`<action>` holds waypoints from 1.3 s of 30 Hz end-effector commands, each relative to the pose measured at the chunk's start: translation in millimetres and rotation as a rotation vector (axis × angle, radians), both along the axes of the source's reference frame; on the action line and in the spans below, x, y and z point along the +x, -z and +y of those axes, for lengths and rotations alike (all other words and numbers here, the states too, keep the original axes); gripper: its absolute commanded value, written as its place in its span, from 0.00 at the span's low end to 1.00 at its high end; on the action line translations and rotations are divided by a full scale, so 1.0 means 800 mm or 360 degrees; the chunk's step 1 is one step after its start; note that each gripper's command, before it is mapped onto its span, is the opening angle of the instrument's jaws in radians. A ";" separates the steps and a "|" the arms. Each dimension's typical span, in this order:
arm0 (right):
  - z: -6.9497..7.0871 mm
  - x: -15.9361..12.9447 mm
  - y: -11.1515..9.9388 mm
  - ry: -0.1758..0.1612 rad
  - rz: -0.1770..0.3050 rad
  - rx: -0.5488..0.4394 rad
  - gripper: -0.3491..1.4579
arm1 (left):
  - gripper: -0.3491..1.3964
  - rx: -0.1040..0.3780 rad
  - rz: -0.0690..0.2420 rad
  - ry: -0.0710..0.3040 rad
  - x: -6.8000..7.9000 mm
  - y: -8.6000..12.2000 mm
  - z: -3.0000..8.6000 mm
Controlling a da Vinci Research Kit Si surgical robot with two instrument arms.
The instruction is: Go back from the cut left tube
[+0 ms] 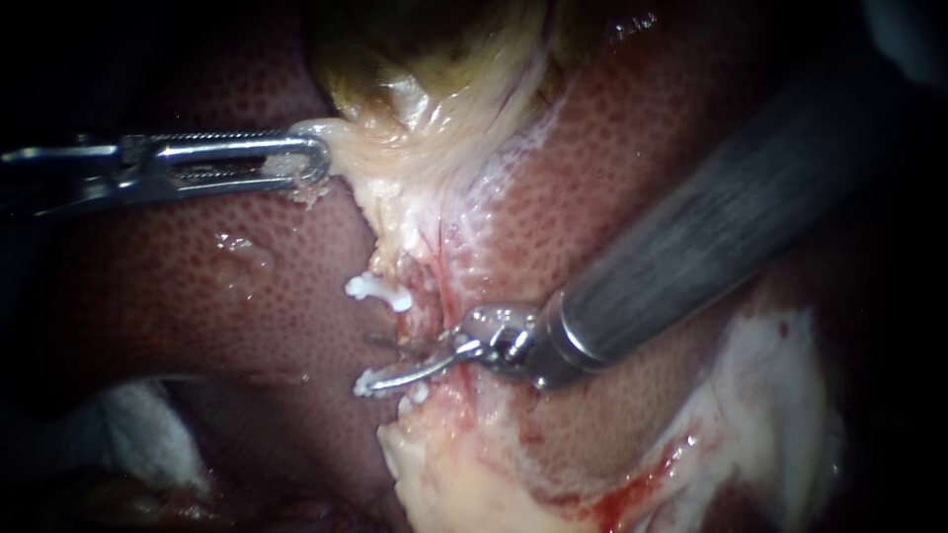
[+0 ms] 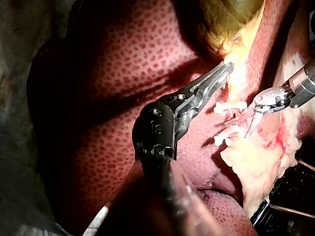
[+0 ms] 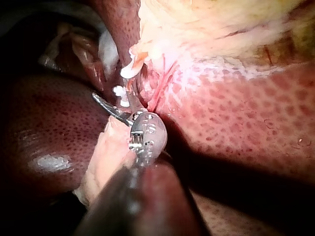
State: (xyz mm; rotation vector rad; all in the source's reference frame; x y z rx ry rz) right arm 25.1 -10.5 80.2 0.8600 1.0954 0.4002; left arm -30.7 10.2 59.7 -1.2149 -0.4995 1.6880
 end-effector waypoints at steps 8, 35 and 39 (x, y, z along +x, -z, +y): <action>0.0030 -0.0069 0.0040 -0.0037 -0.0061 -0.0261 0.98 | 0.00 0.0001 0.0000 -0.0001 0.0001 -0.0001 0.0001; 0.0098 -0.0196 0.0154 -0.0168 -0.0194 -0.0636 0.98 | 0.00 0.0000 0.0001 0.0000 0.0000 -0.0005 0.0001; 0.0101 -0.0200 0.0159 -0.0172 -0.0186 -0.0640 0.98 | 0.00 -0.0002 0.0002 0.0001 -0.0002 -0.0007 0.0000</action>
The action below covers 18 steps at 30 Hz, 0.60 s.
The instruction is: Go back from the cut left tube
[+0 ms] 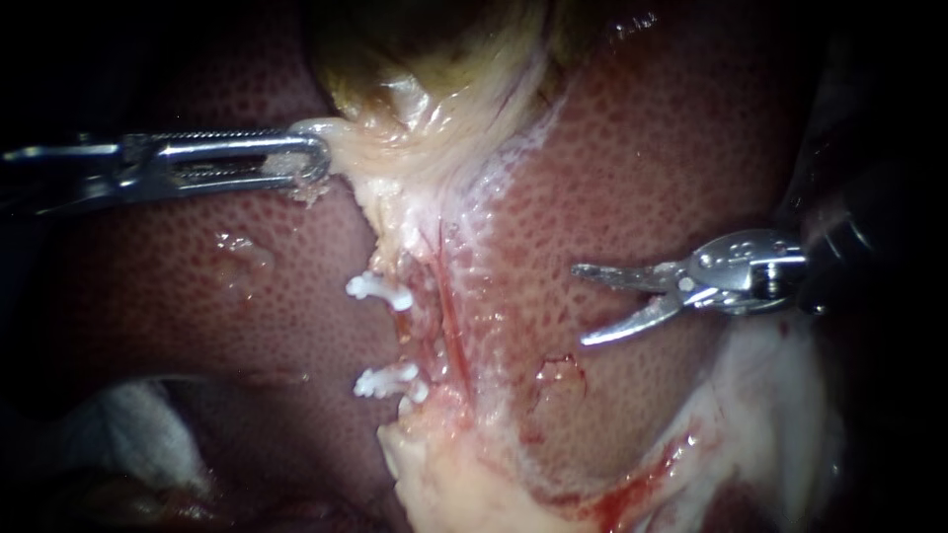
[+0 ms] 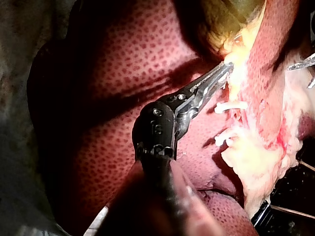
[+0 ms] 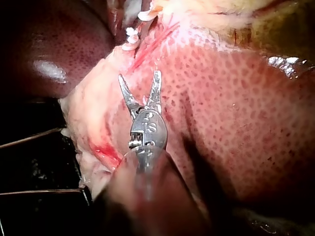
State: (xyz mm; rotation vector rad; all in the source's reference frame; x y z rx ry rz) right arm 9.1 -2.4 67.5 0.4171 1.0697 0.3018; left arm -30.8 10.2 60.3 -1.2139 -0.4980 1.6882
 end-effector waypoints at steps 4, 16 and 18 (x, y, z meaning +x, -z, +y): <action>-0.0001 0.0000 0.0000 -0.0001 0.0003 0.0002 0.98 | 0.00 -0.0004 0.0002 0.0002 -0.0004 -0.0004 -0.0002; -0.0001 -0.0001 0.0000 -0.0005 0.0005 0.0001 0.98 | 0.00 -0.0024 0.0003 -0.0048 -0.0048 -0.0045 -0.0026; -0.0001 -0.0001 0.0000 -0.0005 0.0005 0.0001 0.98 | 0.00 -0.0022 0.0005 -0.0060 -0.0057 -0.0054 -0.0026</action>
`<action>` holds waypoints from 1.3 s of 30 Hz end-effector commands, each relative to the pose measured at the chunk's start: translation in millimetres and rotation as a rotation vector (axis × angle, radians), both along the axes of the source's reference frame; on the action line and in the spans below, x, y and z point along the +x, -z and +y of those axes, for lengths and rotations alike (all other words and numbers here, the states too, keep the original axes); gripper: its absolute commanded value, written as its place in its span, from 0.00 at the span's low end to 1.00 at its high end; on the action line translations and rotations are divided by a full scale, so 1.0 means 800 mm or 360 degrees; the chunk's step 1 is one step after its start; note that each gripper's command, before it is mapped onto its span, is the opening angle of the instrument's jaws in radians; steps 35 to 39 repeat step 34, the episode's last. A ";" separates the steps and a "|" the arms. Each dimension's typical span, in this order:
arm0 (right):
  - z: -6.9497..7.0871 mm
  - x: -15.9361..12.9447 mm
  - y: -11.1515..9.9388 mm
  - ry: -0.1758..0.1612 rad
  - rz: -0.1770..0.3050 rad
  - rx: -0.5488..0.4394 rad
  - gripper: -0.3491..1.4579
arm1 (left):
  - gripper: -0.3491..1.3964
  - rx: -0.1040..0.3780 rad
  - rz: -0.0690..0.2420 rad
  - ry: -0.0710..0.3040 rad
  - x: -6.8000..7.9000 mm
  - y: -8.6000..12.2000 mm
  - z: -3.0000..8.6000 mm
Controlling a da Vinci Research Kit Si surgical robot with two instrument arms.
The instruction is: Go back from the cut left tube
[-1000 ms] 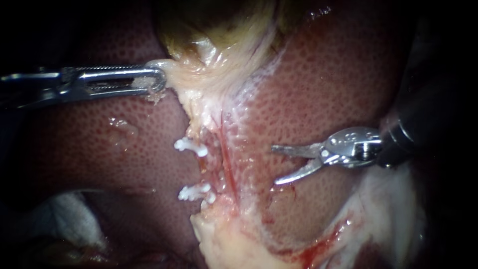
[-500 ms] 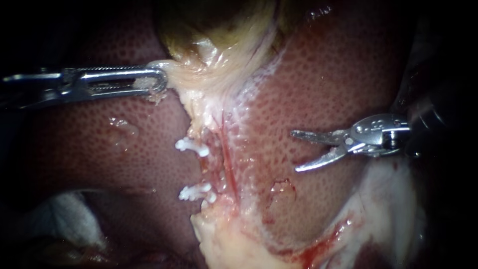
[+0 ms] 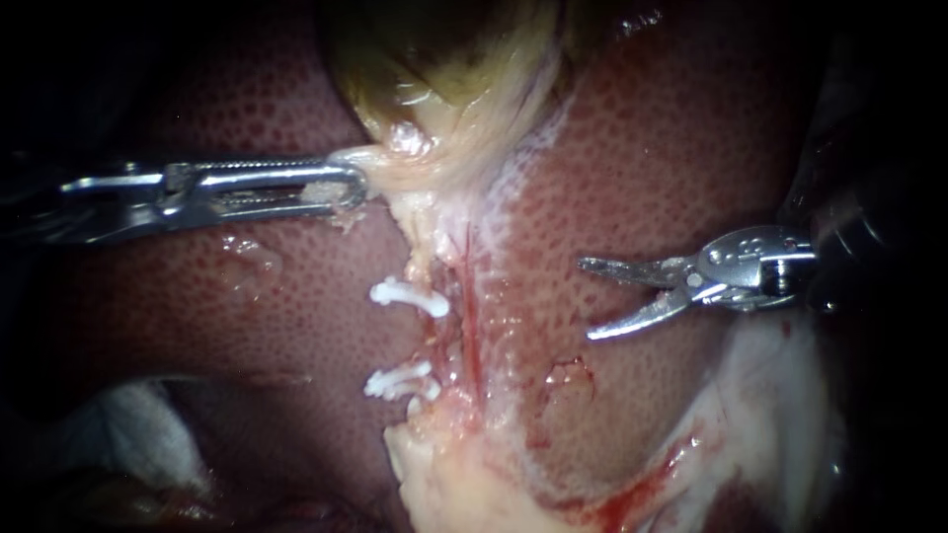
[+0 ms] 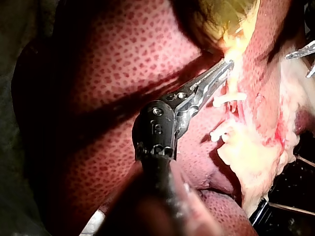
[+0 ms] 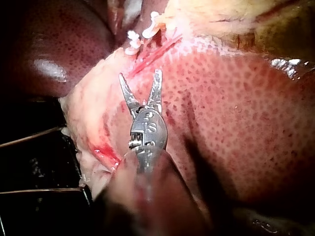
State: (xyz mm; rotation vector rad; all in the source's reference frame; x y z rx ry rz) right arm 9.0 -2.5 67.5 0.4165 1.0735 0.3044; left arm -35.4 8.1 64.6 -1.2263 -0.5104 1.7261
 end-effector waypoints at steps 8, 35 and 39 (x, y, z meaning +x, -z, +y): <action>0.0000 0.0000 0.0000 -0.0003 0.0003 0.0000 0.98 | 0.00 0.0021 0.0018 -0.0030 -0.0037 -0.0037 0.0006; 0.0001 0.0006 0.0006 -0.0014 0.0028 0.0008 0.98 | 0.00 0.0022 0.0028 -0.0041 -0.0041 -0.0050 0.0008; 0.0001 0.0006 0.0006 -0.0014 0.0028 0.0008 0.98 | 0.00 0.0022 0.0028 -0.0041 -0.0041 -0.0050 0.0008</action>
